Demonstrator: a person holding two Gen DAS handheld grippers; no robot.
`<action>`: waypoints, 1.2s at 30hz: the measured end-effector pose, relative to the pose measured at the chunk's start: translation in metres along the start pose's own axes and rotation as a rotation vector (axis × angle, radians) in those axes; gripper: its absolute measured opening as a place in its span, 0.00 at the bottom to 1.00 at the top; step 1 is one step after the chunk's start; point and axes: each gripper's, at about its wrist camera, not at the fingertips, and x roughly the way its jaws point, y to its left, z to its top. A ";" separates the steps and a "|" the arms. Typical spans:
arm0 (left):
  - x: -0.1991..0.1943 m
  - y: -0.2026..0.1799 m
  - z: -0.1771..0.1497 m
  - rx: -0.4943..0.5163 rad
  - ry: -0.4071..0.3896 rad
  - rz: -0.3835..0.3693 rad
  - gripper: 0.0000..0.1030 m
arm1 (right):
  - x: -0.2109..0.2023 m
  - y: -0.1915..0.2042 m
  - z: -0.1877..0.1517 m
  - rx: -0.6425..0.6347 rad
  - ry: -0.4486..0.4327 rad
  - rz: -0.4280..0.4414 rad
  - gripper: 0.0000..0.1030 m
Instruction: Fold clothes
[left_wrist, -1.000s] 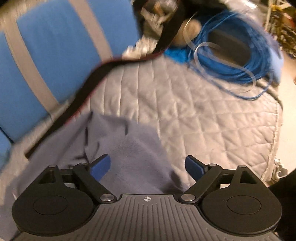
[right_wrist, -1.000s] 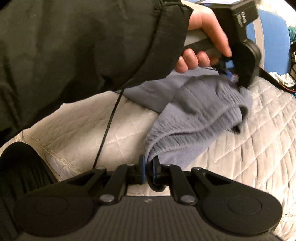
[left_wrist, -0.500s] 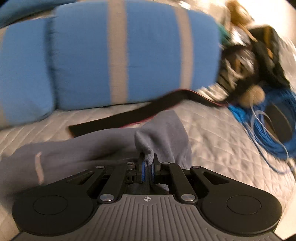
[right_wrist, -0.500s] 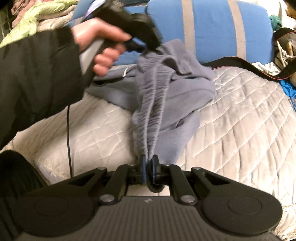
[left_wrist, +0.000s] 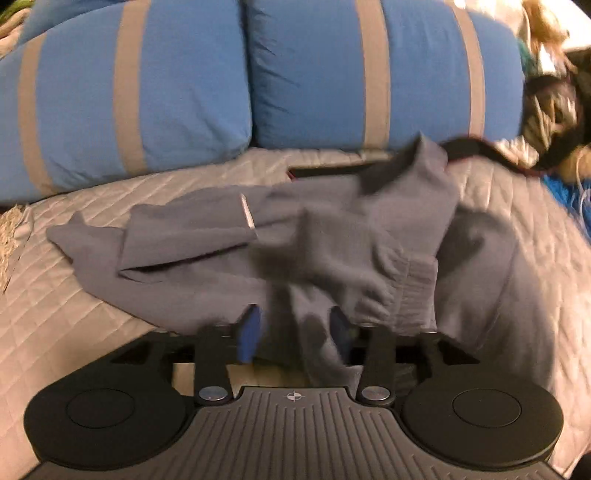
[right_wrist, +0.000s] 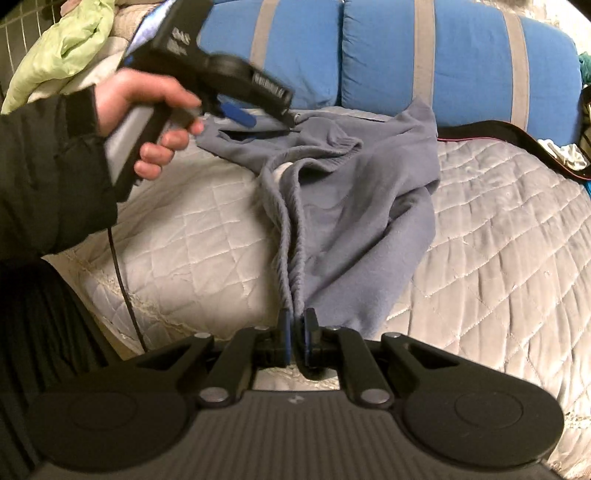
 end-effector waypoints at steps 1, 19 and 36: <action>-0.007 0.001 0.001 -0.020 -0.027 -0.027 0.51 | 0.001 0.001 0.000 -0.004 0.000 -0.001 0.07; 0.028 -0.106 -0.030 0.608 0.132 0.059 0.64 | 0.003 0.002 -0.003 -0.028 0.015 -0.010 0.07; -0.027 -0.094 0.045 0.175 -0.035 -0.179 0.09 | -0.079 -0.042 0.012 0.050 -0.290 -0.203 0.06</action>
